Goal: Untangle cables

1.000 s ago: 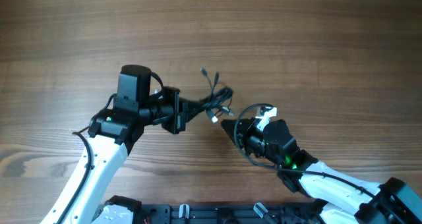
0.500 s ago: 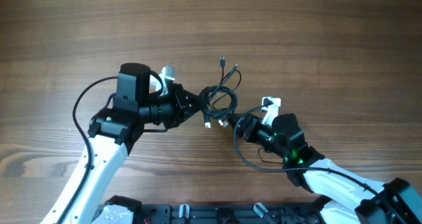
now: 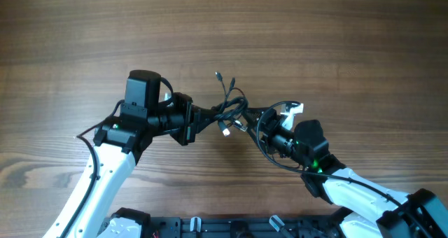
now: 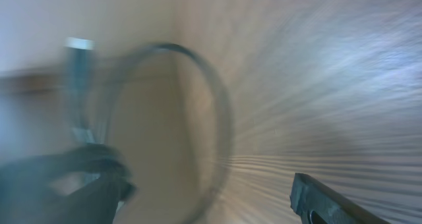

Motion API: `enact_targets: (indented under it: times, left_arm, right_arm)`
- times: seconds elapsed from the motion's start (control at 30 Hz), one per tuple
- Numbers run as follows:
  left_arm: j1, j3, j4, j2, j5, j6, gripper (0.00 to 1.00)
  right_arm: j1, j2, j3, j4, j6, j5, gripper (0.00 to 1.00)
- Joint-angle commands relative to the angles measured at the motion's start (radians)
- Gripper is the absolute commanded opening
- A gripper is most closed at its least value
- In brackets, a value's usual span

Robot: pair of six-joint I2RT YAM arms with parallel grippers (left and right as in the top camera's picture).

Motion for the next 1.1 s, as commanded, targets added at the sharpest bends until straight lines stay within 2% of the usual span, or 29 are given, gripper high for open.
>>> enact_targets:
  times: [0.0,0.13,0.3,0.4,0.57,0.73,0.93,1.07]
  left_arm:
    - [0.000,0.014,0.000,-0.018,0.018,-0.123,0.04]
    - [0.000,0.014,0.003,-0.018,0.076,-0.208,0.04]
    - [0.000,0.014,0.009,-0.018,0.119,-0.279,0.04]
    - [0.000,0.014,0.044,-0.018,0.126,-0.288,0.04]
    - [0.022,0.014,0.096,-0.018,0.147,-0.269,0.04]
    - [0.063,0.014,0.098,-0.018,0.146,-0.035,0.04]
    - [0.092,0.014,0.093,-0.018,0.113,0.679,0.05]
    - [0.092,0.014,0.031,-0.018,0.042,0.943,0.04]
  right_arm:
    - [0.035,0.013,-0.002,0.008,0.087,0.028,0.85]
    - [0.077,0.013,-0.002,-0.048,0.147,0.069,0.85]
    - [0.141,0.013,-0.002,-0.056,0.148,0.119,0.86]
    - [0.160,0.013,-0.002,-0.085,0.092,0.118,0.86]
    - [0.151,0.013,-0.002,-0.282,-0.008,0.111,0.86]
    - [0.102,0.007,-0.003,-0.325,-0.157,0.090,1.00]
    - [-0.019,-0.047,-0.003,-0.325,-0.294,-0.018,1.00]
    - [-0.135,-0.087,-0.003,-0.312,-0.313,-0.185,1.00]
